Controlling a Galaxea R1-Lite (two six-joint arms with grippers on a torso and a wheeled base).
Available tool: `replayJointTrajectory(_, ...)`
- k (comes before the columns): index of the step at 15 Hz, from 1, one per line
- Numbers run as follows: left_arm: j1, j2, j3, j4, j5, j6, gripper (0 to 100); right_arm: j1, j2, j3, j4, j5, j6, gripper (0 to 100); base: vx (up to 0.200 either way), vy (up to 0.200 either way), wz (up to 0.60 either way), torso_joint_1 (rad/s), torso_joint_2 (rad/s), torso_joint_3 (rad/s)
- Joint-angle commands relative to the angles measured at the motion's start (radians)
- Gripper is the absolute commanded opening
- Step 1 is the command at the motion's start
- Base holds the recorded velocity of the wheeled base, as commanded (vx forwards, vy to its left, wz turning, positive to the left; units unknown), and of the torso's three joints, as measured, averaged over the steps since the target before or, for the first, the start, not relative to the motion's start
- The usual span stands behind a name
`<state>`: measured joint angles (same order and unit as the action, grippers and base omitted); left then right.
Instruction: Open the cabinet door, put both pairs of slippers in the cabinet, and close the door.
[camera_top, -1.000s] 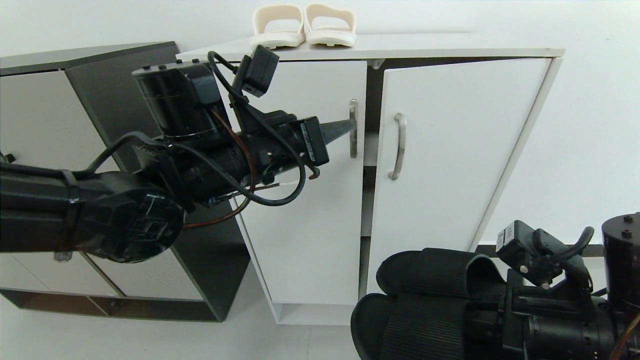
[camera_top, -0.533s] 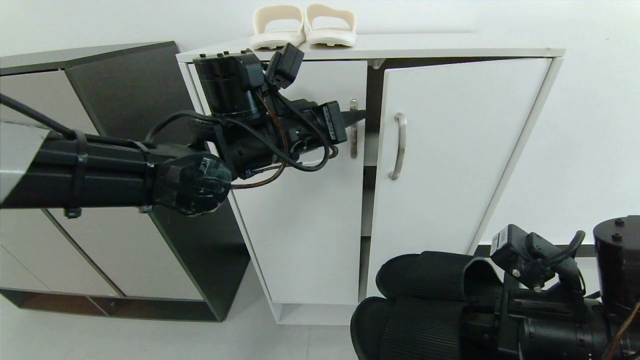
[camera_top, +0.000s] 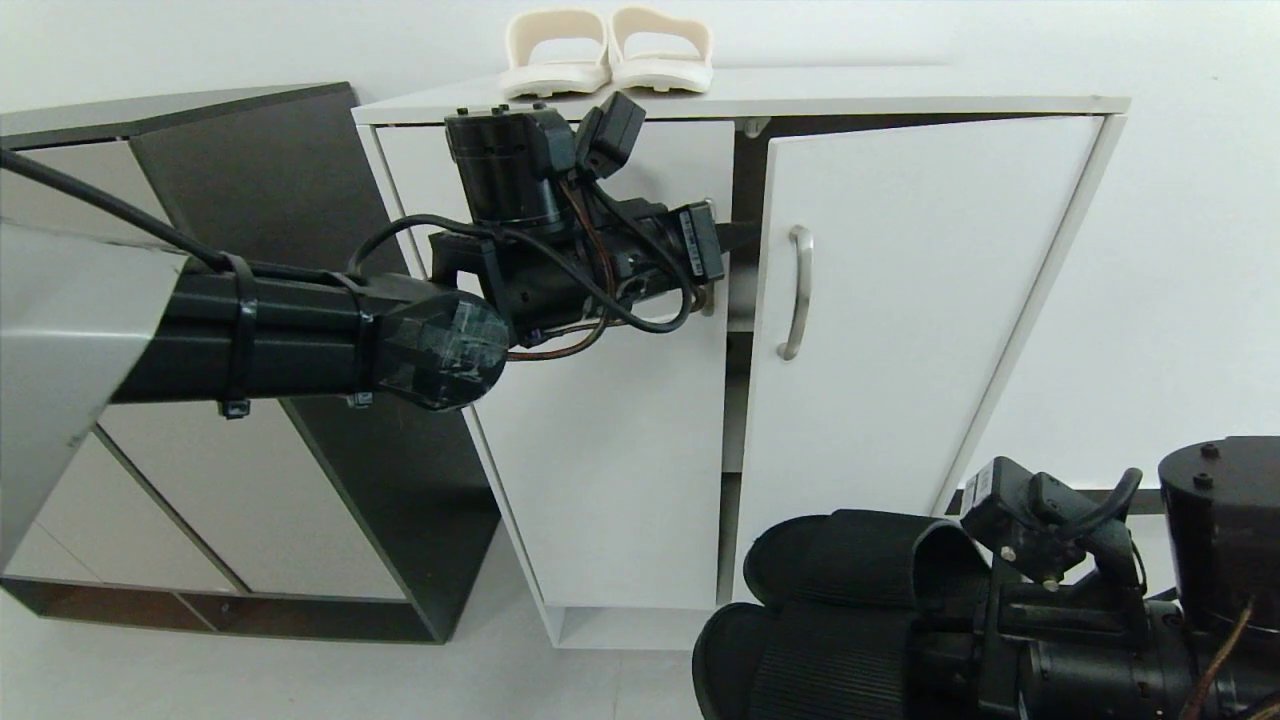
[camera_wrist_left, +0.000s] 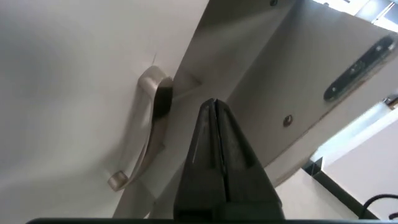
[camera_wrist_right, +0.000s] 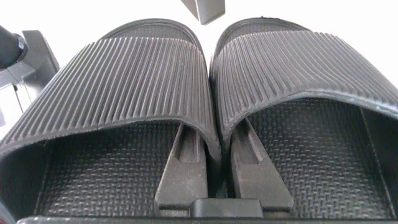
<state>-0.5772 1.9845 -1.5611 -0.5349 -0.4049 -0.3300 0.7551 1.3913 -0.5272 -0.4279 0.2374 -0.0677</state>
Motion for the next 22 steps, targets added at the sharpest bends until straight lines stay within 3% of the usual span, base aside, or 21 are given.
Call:
replayJointTrajectory(1,-0.012,0.017,-0.016,0.000,0.001,0.000,0,0.004,0.018,-0.002,0.000,0.000,0.000,0,0.000,0.000,0.00,0.000,0.00,0.000)
replayJointTrajectory(6,-0.070,-0.001,-0.017,0.018,0.028,0.002,0,0.076,0.011,-0.023,0.009,-0.035,0.039,0,-0.200,0.000,0.00,0.002,0.00,-0.006)
replayJointTrajectory(8,-0.167,-0.013,-0.001,0.015,0.098,0.006,0,0.161,0.003,-0.023,0.011,-0.116,0.069,0,-0.200,0.000,0.00,0.002,0.00,0.007)
replayJointTrajectory(11,-0.247,-0.019,0.007,0.012,0.110,0.017,0,0.227,0.011,-0.037,0.004,-0.196,0.088,0,-0.200,-0.067,0.00,0.001,0.01,0.004)
replayJointTrajectory(13,-0.236,-0.019,0.009,0.006,0.149,0.031,0,0.224,0.038,-0.079,0.001,-0.230,0.147,0,-0.100,-0.100,0.00,0.001,0.00,-0.001)
replayJointTrajectory(15,-0.191,-0.053,0.029,-0.017,0.244,0.039,0,0.197,0.104,-0.129,0.000,-0.336,0.190,0,0.000,0.000,0.00,0.000,0.00,0.000)
replayJointTrajectory(16,-0.191,-0.053,0.029,-0.017,0.244,0.039,0,0.197,0.104,-0.129,0.000,-0.336,0.190,0,0.000,0.000,0.00,0.000,0.00,0.000)
replayJointTrajectory(18,-0.092,-0.273,0.240,-0.033,0.350,0.094,0,0.135,0.239,-0.252,0.000,-0.547,0.276,0,0.000,0.000,0.00,0.000,0.00,0.000)
replayJointTrajectory(19,-0.079,-0.401,0.391,-0.005,0.391,0.144,0,0.107,0.278,-0.289,0.000,-0.626,0.282,0,0.000,0.000,0.00,0.000,0.00,0.000)
replayJointTrajectory(21,-0.078,-0.622,0.608,0.092,0.454,0.195,0,0.064,0.322,-0.330,-0.002,-0.704,0.284,0,0.000,0.000,0.00,0.000,0.00,0.000)
replayJointTrajectory(22,-0.078,-0.793,0.737,0.202,0.643,0.270,0,0.044,0.342,-0.346,-0.002,-0.736,0.292,0,0.000,0.000,0.00,0.000,0.00,0.000)
